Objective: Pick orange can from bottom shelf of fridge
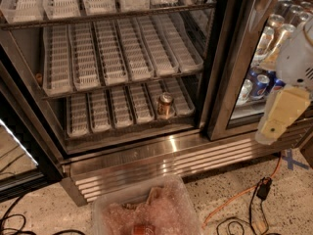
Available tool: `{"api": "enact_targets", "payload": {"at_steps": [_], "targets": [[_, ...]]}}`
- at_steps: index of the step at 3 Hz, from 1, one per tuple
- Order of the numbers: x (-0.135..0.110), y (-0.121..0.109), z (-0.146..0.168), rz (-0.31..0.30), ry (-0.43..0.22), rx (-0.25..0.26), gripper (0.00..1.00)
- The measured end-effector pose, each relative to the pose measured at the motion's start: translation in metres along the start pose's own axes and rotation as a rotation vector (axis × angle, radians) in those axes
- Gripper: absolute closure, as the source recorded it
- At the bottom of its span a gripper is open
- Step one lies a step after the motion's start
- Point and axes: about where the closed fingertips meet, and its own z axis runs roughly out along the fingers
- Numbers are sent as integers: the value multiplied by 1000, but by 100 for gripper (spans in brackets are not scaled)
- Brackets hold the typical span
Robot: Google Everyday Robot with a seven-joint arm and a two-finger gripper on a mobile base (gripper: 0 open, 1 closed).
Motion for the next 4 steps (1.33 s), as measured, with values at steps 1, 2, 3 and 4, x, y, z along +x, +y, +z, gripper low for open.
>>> {"api": "enact_targets", "payload": {"at_steps": [1,2,3,4], "targets": [[6,20,56,71,-46,-53,0],[12,43,137,110,-55,-105,0],[19,76,218,172,-80,-175,0],[20,77,227,174,-86,-163,0]]}}
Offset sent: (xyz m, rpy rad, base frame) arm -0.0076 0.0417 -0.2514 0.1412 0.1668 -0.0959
